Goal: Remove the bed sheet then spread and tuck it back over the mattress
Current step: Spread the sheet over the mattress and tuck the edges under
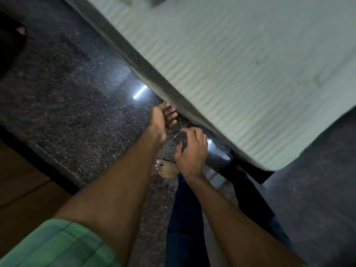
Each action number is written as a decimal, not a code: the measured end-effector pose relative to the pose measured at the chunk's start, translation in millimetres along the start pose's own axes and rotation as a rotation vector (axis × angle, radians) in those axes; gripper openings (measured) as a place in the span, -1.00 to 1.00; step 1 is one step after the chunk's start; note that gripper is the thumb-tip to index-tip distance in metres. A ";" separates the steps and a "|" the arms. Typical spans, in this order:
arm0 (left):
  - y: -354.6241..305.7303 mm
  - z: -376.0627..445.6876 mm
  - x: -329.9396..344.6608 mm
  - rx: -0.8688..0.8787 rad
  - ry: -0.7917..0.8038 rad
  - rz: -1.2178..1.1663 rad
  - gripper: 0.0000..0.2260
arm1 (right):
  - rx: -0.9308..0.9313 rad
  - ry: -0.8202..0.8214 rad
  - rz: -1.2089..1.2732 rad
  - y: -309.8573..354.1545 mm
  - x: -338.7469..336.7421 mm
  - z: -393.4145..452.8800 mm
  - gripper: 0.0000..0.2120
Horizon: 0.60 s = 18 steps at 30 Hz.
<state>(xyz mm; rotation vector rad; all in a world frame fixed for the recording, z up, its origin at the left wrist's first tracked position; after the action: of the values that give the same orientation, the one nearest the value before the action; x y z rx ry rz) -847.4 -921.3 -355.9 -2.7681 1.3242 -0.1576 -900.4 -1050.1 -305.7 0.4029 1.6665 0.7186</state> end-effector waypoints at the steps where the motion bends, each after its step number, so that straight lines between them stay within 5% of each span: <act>1: -1.4 7.0 -5.9 -0.037 0.008 0.033 -0.79 | 0.196 -0.080 0.182 -13.4 12.5 -8.3 -0.64; 4: 3.8 16.7 -13.5 -0.107 0.027 0.117 -0.75 | 0.980 -0.409 0.898 -49.5 36.7 -33.5 -0.71; 6: 6.9 14.1 -5.1 -0.105 0.075 0.158 -0.72 | 1.194 -0.527 1.209 -54.4 41.6 -29.3 -0.70; 12: 23.9 6.9 19.5 -0.134 0.159 0.183 -0.65 | 1.291 -0.769 1.390 -62.5 38.8 -12.4 -0.62; 18: 4.5 37.2 17.9 -0.081 0.201 0.037 -0.30 | 1.269 -0.903 1.636 -75.4 62.7 -8.9 -0.51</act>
<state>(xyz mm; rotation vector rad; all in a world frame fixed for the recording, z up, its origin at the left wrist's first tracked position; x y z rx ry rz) -835.2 -937.4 -392.2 -2.8560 1.4565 -0.3976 -913.9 -1069.7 -401.3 2.6500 0.3702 0.2660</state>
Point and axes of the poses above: each hand's wrist, its own z-axis towards the middle knuckle, its own x-axis out of the palm, y = z × x, the point moved 6 cm from there along z, towards the middle knuckle, and after that the axes turned 15 degrees about -x, right-handed, at the moved point
